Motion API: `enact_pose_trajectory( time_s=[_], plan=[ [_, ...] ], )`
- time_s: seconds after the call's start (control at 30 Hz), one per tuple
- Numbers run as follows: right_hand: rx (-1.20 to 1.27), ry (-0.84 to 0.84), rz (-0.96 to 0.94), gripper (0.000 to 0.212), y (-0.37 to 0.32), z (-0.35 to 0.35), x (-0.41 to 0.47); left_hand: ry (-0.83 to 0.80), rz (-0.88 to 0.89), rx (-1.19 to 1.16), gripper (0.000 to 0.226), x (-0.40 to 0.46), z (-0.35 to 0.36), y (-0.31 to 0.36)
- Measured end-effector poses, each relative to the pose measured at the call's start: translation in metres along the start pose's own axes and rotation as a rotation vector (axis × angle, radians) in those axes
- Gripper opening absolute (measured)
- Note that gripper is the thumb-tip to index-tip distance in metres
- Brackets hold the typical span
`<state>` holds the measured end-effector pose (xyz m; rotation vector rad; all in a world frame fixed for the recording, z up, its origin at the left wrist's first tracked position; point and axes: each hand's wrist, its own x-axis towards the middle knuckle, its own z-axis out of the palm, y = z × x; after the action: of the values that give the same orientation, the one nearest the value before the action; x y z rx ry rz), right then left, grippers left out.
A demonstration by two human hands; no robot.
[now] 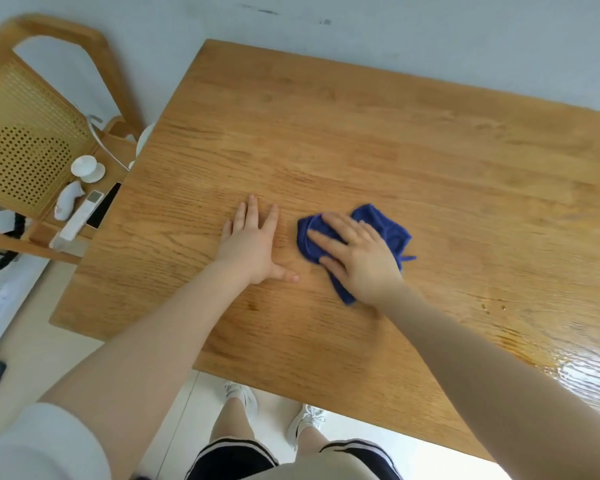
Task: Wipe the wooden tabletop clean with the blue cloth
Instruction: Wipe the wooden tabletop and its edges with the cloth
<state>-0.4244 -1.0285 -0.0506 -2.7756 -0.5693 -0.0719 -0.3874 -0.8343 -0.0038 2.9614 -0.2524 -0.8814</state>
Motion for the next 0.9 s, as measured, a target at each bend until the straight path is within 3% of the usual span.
enact_pose_trajectory(
  time_s=[0.13, 0.23, 0.33, 0.43, 0.5, 0.63, 0.73, 0.9],
  plan=[
    [0.019, 0.053, 0.280, 0.038, 0.009, 0.004, 0.035, -0.008, -0.018, -0.021, 0.133, 0.001, 0.004, 0.001],
    [-0.008, 0.079, 0.183, 0.040, -0.006, 0.009, 0.014, -0.001, -0.022, -0.039, 0.132, 0.001, 0.008, 0.000],
    [-0.049, -0.025, 0.007, 0.044, -0.032, 0.015, -0.033, -0.007, -0.012, -0.039, 0.132, 0.000, 0.012, -0.001],
    [-0.065, -0.066, -0.025, 0.044, -0.021, 0.001, -0.027, 0.021, 0.009, -0.033, 0.131, 0.005, 0.004, 0.001],
    [-0.075, -0.047, 0.001, 0.046, -0.001, -0.003, -0.003, 0.041, 0.009, -0.032, 0.130, 0.003, 0.002, 0.002],
    [-0.095, 0.043, 0.320, 0.043, 0.020, 0.004, 0.028, -0.007, -0.006, 0.017, 0.131, -0.002, 0.010, 0.004],
    [-0.073, 0.105, 0.395, 0.044, 0.007, 0.010, 0.024, -0.003, -0.020, 0.037, 0.131, 0.002, 0.007, 0.006],
    [-0.061, 0.027, 0.213, 0.043, -0.049, 0.014, -0.049, 0.063, 0.216, 0.152, 0.117, -0.002, 0.006, -0.003]
  ],
)
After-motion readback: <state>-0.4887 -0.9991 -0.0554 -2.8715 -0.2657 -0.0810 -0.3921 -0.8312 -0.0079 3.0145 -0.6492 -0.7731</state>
